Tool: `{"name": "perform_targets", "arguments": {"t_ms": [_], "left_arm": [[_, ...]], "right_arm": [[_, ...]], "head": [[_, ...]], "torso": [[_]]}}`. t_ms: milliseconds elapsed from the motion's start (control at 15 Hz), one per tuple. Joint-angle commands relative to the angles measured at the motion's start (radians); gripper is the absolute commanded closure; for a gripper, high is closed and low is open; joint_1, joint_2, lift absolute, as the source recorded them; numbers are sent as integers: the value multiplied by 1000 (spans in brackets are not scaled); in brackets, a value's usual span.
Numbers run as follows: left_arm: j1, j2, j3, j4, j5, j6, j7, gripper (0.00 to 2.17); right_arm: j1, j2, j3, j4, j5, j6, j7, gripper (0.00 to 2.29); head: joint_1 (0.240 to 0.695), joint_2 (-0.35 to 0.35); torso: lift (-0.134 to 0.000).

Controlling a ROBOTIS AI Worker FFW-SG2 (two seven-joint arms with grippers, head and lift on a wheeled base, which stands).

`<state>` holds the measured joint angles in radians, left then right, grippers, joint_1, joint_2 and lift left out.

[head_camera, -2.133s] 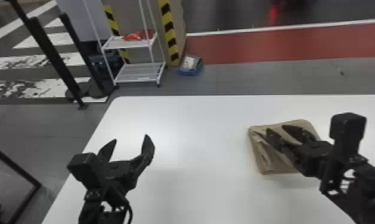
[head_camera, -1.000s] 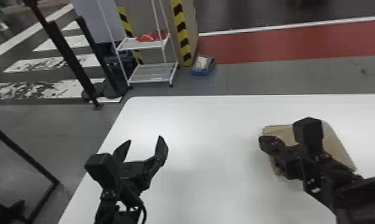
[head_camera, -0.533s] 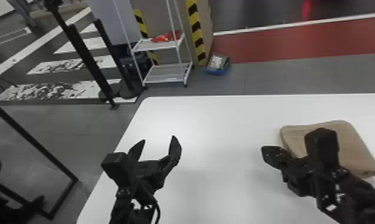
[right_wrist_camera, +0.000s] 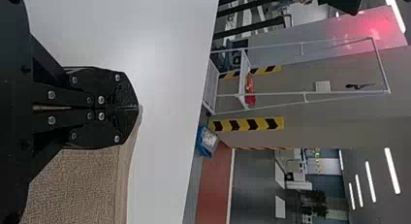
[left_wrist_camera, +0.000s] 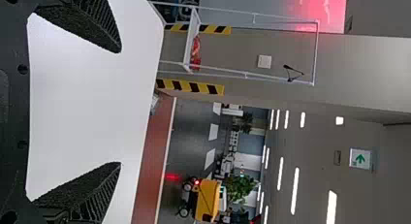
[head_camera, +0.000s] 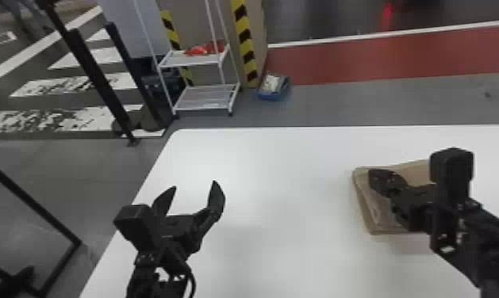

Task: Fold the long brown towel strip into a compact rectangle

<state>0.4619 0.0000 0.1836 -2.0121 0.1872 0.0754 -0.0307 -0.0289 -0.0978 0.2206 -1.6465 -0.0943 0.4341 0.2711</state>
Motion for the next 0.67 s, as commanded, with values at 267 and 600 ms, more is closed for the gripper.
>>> {"name": "perform_targets", "arguments": {"t_ms": [267,600], "left_arm": [[3,-3,4,-4,0,1,0,39],[3,-3,7,-8,0,1,2,39]], "right_arm": [[-63,13,45,126,24,4,17,1865],[-19,9,115,56,24,35,79,1865]], "head": [[695,267],[695,311]], "torso": [[-116],[-116]]}}
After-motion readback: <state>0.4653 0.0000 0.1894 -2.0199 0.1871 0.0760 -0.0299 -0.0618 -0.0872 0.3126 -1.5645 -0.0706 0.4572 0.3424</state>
